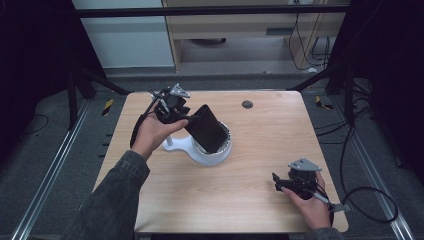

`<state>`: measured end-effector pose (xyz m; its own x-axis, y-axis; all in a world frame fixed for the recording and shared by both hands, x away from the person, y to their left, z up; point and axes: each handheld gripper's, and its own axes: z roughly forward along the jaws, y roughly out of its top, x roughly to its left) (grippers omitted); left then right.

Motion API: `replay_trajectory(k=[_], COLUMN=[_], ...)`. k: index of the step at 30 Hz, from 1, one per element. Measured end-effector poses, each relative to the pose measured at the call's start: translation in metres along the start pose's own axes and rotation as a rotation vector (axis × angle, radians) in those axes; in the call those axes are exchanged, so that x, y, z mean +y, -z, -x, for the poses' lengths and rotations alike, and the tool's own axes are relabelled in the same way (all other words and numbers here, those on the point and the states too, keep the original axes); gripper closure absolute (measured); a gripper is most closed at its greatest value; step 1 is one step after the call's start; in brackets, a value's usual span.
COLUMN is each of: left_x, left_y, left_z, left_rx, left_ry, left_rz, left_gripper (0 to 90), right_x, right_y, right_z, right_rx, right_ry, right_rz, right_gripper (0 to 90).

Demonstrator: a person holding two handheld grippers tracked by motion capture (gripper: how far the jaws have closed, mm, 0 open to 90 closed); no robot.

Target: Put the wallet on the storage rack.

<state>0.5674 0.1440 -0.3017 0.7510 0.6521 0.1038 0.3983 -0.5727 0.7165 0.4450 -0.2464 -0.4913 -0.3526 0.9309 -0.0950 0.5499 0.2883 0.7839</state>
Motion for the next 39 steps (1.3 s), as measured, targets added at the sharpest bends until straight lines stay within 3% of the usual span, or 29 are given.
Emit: replay_trajectory(k=[9, 15, 21, 26, 39], left_x=[0.002, -0.007, -0.034, -0.062, -0.121], left_y=[0.019, 0.031, 0.043, 0.043, 0.006], left_z=[0.007, 0.015, 0.029, 0.042, 0.067], left_rx=[0.026, 0.03, 0.02, 0.019, -0.031], left_ry=[-0.026, -0.053, -0.066, -0.078, -0.067], left_rz=[0.045, 0.074, 0.11, 0.097, 0.002], left_gripper=[50.5, 44.7, 35.7, 27.6, 14.5], right_x=[0.0, 0.0, 0.0, 0.0, -0.001], right_y=[0.0, 0.0, 0.0, -0.001, -0.002], right_z=[-0.001, -0.001, -0.001, -0.002, -0.003], right_rx=[0.0, 0.0, 0.002, 0.002, 0.006], right_ry=[-0.001, 0.0, 0.006, 0.008, 0.017], right_rz=[-0.004, -0.006, -0.005, -0.01, -0.018], right_gripper=[10.7, 10.7, 10.7, 10.7, 10.3])
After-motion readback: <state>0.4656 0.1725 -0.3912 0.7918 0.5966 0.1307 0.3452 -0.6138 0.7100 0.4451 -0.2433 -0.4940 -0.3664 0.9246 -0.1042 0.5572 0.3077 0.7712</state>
